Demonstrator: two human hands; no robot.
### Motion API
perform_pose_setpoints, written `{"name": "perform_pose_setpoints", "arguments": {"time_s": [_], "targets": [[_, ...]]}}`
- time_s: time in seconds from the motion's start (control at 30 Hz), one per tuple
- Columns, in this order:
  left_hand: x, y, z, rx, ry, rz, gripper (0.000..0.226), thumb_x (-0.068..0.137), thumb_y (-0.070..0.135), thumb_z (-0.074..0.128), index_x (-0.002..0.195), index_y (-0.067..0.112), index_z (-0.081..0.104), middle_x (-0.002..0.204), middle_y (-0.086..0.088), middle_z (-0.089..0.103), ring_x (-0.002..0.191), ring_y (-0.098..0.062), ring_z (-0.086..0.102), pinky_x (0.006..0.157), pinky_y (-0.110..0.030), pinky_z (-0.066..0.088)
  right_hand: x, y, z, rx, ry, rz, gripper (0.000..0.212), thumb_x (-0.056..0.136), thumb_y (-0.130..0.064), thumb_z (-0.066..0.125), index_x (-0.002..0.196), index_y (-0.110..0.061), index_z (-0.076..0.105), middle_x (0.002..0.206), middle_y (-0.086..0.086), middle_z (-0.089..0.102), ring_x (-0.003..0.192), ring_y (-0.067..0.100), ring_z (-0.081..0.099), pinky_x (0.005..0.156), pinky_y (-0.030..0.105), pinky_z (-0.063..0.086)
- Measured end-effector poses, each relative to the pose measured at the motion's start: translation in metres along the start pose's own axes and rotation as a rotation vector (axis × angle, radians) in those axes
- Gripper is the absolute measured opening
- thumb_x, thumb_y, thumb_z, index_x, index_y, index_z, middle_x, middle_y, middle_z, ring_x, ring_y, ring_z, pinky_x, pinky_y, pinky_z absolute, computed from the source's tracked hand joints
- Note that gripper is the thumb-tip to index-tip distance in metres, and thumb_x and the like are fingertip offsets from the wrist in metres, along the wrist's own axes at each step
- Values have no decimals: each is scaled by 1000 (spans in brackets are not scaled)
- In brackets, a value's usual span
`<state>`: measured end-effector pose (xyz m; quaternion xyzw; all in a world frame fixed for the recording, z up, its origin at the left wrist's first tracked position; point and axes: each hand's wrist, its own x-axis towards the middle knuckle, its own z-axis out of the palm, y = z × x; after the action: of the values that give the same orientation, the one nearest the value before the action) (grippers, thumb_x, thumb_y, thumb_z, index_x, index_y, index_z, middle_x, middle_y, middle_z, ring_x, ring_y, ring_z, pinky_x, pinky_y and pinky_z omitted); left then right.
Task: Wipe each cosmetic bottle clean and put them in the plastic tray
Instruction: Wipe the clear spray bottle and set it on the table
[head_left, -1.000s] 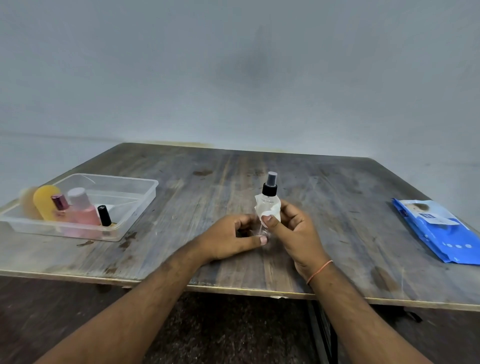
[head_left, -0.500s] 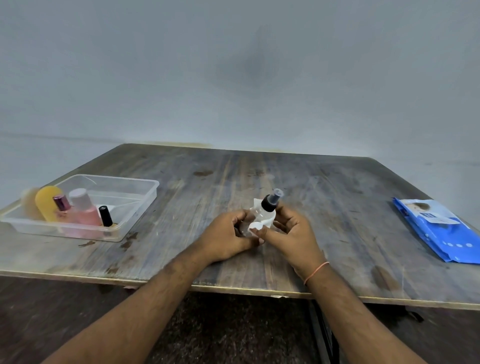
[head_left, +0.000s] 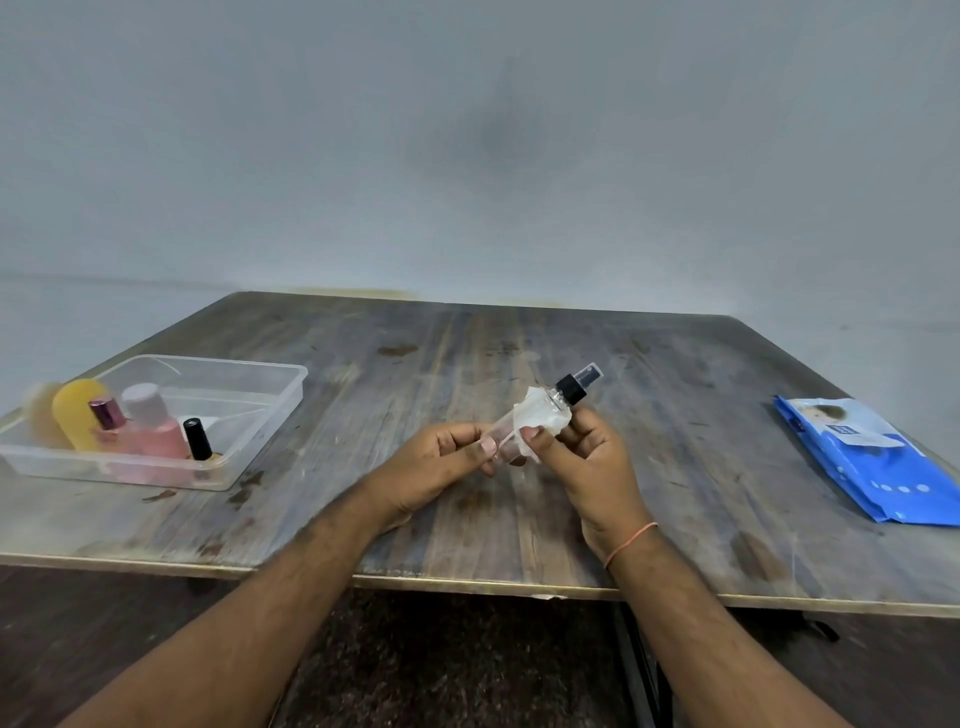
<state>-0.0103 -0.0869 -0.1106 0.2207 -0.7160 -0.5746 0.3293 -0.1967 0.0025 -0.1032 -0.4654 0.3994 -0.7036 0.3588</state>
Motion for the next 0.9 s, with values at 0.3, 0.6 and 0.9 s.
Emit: {"name": "perform_pose_setpoints", "arguments": {"time_s": [0.3, 0.6, 0.9], "targets": [[0, -7, 3, 130, 199, 69, 56, 64, 8, 103, 111, 10, 72, 101, -1, 81, 89, -8, 75, 77, -20, 59, 1, 5, -1, -93, -117, 38, 41, 90, 4, 78, 128, -8, 70, 114, 7, 82, 107, 23, 79, 88, 28, 61], [1, -4, 1, -91, 326, 76, 52, 68, 17, 94, 116, 12, 74, 110, -8, 82, 103, -18, 76, 90, -25, 63, 3, 16, -4, -271, -42, -69, 29, 92, -6, 81, 118, -19, 81, 108, -1, 84, 101, 14, 77, 87, 27, 57], [-2, 8, 1, -186, 396, -8, 45, 89, 26, 79, 130, 14, 68, 119, 1, 83, 101, -1, 76, 78, -15, 54, -1, 11, -2, -615, -193, -116, 68, 83, -16, 80, 145, -35, 62, 140, -26, 61, 126, -4, 58, 103, 30, 58]]}}
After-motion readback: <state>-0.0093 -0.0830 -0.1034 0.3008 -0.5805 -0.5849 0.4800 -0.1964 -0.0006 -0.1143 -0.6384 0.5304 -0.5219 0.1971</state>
